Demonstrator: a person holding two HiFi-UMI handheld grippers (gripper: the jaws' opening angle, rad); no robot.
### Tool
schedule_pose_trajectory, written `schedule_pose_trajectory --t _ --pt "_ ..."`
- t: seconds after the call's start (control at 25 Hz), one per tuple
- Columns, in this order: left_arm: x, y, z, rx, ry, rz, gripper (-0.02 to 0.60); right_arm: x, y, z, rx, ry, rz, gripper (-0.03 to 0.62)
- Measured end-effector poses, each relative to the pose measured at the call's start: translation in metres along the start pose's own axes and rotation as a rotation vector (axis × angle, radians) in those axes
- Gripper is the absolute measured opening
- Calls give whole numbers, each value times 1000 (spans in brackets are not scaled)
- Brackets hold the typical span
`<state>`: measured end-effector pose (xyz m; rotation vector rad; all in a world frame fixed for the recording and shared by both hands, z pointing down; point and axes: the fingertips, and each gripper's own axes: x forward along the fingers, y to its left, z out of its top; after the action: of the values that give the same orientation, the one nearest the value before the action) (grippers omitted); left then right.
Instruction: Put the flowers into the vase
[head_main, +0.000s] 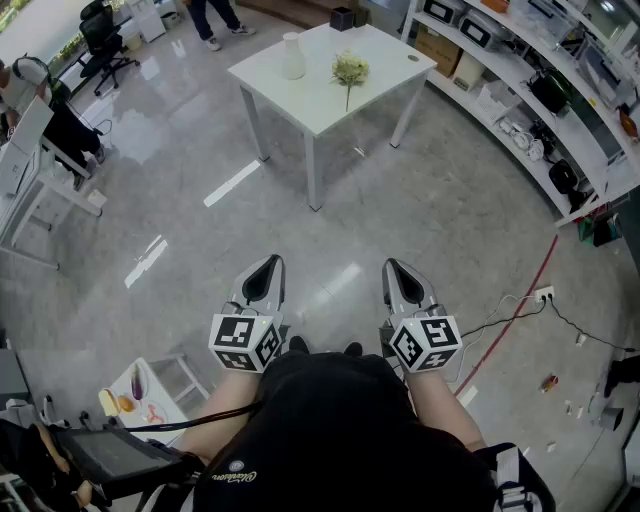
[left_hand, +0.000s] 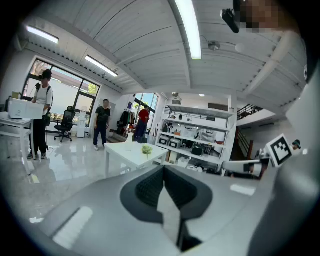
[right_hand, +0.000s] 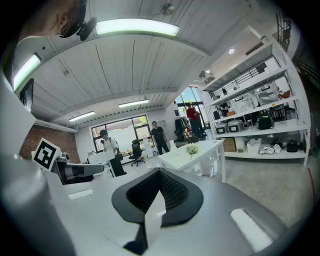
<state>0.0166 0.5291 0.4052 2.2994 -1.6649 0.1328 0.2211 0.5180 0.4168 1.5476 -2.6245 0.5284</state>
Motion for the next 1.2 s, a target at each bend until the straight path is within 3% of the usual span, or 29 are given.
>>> schedule_pose_trajectory --t 0.68,1.2 --pt "-6 13 3 7 -1 -9 8 11 19 5 -1 -12 7 0" --pt "5 75 2 -2 11 -35 8 69 63 -6 -29 23 -25 0"
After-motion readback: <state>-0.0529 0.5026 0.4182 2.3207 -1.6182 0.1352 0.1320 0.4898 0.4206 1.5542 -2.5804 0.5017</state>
